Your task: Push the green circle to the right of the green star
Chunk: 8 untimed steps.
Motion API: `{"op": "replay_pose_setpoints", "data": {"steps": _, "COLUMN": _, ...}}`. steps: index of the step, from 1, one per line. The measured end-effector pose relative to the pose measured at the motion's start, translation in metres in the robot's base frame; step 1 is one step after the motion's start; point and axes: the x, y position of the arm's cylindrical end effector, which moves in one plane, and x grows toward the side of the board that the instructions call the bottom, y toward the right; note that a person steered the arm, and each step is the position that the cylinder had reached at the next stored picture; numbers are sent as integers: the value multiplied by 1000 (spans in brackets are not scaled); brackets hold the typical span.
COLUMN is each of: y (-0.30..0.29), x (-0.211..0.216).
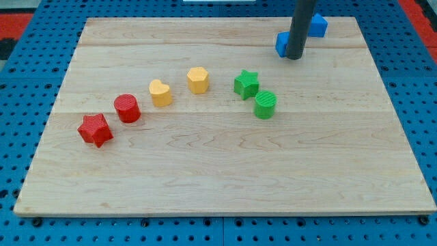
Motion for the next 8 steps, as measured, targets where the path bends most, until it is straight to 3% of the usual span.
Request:
{"op": "replay_pose_setpoints", "data": {"steps": 1, "y": -3, "x": 14}}
{"op": "replay_pose_setpoints", "data": {"steps": 4, "y": -40, "x": 159}}
{"op": "replay_pose_setpoints", "data": {"steps": 5, "y": -51, "x": 174}}
{"op": "replay_pose_setpoints", "data": {"steps": 8, "y": -68, "x": 144}}
